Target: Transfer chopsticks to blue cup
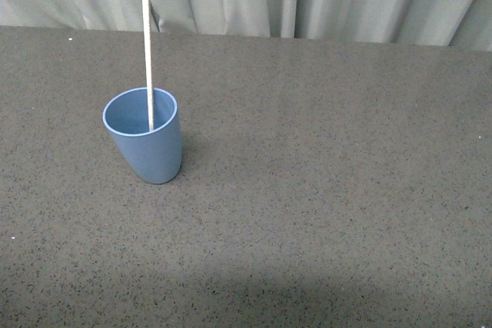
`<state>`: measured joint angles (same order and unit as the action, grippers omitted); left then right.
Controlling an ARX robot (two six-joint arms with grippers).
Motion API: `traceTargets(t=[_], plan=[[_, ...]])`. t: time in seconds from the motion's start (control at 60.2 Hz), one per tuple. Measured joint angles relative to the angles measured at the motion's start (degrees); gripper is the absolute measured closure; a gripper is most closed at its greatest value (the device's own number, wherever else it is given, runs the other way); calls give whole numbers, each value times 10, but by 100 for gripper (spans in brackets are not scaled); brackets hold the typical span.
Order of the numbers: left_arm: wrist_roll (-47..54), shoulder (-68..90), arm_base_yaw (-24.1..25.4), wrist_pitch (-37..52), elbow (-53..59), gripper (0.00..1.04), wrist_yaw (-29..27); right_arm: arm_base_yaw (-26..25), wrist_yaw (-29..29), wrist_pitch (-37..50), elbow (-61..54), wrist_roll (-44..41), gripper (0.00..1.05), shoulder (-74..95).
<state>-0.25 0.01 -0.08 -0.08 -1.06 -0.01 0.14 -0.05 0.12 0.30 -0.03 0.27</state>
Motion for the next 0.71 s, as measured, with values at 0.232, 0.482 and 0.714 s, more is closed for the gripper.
traceTargets(t=[0.232, 0.482, 0.714], plan=[[0, 0, 0, 0, 0, 7, 0, 0, 0, 0, 0, 0, 74, 0], [0, 0, 0, 0, 0, 7, 0, 0, 0, 0, 0, 0, 31, 0], [0, 0, 0, 0, 0, 7, 0, 0, 0, 0, 0, 0, 9, 0]])
